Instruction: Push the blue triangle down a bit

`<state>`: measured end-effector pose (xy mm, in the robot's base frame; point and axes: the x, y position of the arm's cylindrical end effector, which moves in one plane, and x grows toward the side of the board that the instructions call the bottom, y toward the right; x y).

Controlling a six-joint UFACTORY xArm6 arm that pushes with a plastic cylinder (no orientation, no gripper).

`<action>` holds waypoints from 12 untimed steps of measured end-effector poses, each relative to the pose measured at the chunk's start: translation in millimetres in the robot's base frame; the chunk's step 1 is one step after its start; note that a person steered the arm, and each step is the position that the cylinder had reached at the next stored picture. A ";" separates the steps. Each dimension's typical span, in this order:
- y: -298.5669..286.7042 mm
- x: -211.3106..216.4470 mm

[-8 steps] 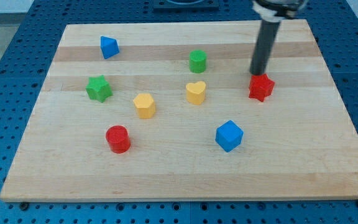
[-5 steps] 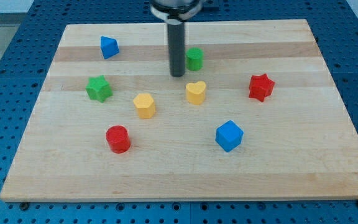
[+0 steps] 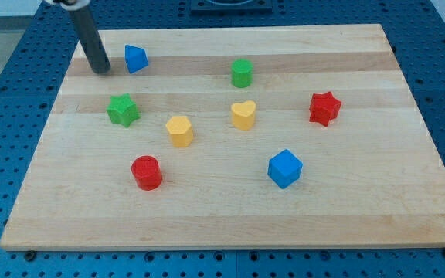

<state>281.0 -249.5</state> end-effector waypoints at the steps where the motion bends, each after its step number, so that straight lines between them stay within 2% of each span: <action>1: -2.4 -16.4; 2: -1.7 -16.4; 4: 45.3 -16.4; 7: 75.8 -16.5; 10: 75.8 -3.7; 12: 105.3 -1.3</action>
<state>279.8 -144.2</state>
